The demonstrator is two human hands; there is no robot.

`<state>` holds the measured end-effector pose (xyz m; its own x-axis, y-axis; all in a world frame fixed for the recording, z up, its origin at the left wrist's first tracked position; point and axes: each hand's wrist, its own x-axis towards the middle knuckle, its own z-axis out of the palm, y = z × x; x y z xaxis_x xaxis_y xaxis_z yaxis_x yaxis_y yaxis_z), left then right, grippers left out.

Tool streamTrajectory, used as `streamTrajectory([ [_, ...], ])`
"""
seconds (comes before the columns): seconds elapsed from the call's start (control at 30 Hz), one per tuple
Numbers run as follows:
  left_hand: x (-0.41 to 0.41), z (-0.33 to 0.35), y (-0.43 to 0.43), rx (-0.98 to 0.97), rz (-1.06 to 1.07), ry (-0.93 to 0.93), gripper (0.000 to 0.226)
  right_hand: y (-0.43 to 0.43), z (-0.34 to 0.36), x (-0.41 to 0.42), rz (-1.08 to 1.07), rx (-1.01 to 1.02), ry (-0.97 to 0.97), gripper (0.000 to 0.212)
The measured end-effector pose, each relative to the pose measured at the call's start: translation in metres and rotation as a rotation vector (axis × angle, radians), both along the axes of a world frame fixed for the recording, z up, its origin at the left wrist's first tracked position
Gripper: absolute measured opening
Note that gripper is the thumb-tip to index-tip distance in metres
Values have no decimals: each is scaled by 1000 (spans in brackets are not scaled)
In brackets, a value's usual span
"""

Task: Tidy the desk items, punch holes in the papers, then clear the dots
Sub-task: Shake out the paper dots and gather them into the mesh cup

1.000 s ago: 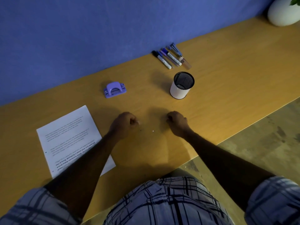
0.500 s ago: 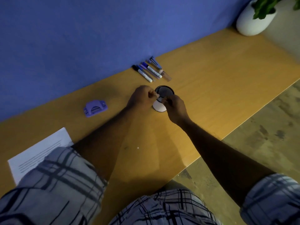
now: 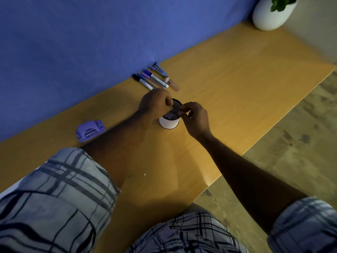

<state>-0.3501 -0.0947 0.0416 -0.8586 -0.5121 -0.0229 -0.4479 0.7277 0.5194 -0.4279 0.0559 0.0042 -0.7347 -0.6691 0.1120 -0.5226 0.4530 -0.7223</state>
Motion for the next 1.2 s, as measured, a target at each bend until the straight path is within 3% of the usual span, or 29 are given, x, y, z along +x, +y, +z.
streamTrajectory([
  [0.1,-1,0,-3,-39,-58,-28,28,1,-1,-1,1,1,18,15],
  [0.2,1,1,-6,-50,-64,-19,20,2,-1,3,-11,-34,36,12],
  [0.4,29,-4,-15,74,-25,76,16,10,-10,33,66,-45,54,9],
  [0.57,73,-23,-18,90,37,107,16,17,-31,74,407,171,-105,10],
  [0.73,124,-52,-17,115,132,24,15,22,-54,113,705,371,-22,15],
  [0.83,150,-67,-14,160,179,-22,15,22,-62,129,720,387,14,23],
  [1.2,210,-92,1,211,291,-28,15,26,-68,144,709,369,84,20],
])
